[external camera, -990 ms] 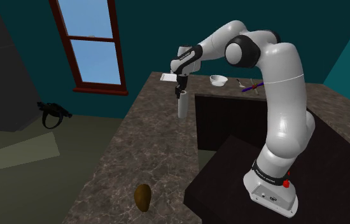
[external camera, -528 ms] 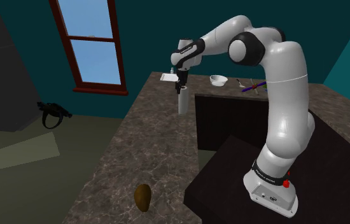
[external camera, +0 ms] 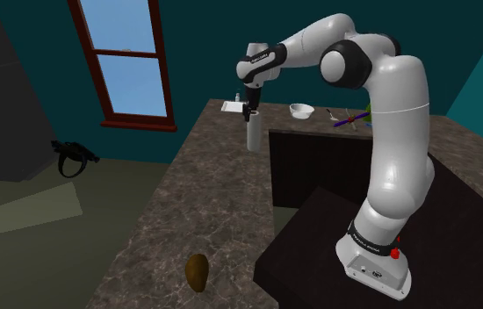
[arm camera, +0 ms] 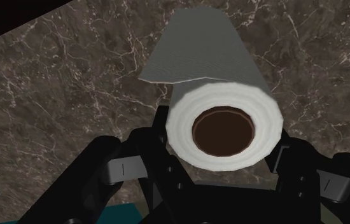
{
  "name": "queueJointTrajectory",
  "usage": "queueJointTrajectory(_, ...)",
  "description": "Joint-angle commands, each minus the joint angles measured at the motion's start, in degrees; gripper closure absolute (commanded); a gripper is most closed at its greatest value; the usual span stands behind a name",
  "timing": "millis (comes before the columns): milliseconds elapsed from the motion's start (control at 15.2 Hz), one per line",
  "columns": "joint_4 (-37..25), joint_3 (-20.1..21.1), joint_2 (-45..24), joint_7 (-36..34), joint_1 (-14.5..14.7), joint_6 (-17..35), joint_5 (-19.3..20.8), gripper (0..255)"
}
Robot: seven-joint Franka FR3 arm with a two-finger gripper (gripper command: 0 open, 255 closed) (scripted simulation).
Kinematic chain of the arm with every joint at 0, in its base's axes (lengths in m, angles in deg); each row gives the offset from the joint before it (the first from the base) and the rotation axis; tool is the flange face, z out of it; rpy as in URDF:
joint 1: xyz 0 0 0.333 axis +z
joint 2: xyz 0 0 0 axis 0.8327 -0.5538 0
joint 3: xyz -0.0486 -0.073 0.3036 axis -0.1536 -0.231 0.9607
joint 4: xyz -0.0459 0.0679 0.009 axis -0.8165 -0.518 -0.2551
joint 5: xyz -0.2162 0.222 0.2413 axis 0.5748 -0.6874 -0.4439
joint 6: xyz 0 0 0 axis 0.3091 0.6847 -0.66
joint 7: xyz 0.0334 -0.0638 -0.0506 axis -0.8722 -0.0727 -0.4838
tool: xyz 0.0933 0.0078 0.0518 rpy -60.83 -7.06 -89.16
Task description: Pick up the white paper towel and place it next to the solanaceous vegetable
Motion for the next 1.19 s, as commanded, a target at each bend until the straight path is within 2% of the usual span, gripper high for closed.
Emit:
queueJointTrajectory(0, -0.9, -0.1, 0.4, -0.1, 0.0, -1.3, 0.2, 255)
queueJointTrajectory(1122, -10.8, -0.5, 2.7, -0.6, -0.2, -13.4, 0.9, 255)
